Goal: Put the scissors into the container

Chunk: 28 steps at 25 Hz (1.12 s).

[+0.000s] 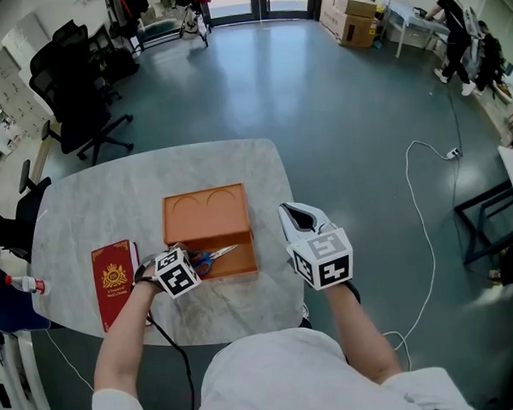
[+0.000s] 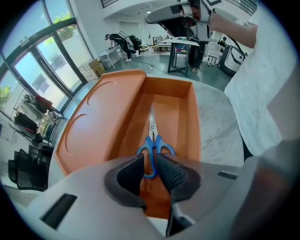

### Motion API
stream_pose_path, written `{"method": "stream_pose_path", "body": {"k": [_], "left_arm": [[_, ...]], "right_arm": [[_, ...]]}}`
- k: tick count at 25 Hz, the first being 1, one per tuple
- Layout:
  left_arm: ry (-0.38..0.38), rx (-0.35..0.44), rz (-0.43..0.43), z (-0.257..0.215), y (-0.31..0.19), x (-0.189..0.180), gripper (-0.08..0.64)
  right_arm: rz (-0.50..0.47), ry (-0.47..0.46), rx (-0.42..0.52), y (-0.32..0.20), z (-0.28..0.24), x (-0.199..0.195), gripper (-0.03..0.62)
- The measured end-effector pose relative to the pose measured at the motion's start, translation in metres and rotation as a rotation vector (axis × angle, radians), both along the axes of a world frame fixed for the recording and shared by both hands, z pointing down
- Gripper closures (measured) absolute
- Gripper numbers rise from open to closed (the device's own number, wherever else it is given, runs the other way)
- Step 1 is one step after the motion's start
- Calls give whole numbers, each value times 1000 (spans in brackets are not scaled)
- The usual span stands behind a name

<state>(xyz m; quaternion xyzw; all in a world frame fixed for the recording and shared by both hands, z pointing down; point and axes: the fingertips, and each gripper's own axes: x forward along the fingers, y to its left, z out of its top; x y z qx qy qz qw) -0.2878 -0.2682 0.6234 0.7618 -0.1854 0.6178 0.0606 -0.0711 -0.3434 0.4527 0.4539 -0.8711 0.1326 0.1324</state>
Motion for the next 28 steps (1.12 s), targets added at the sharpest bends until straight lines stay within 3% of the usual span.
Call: {"method": "stream_pose_path", "body": {"k": [5, 11, 20, 28], "left_arm": [[15, 40, -66, -10, -3, -6, 482], [137, 111, -228, -38, -4, -10, 483], [256, 234, -416, -77, -5, -24, 483], [401, 434, -597, -128, -11, -34, 483]], "right_arm": [[-16, -7, -1, 3, 0, -5, 587], [-56, -14, -2, 4, -1, -16, 588], [-131, -17, 3, 7, -4, -38, 587], [-181, -14, 11, 10, -8, -54, 586]]}}
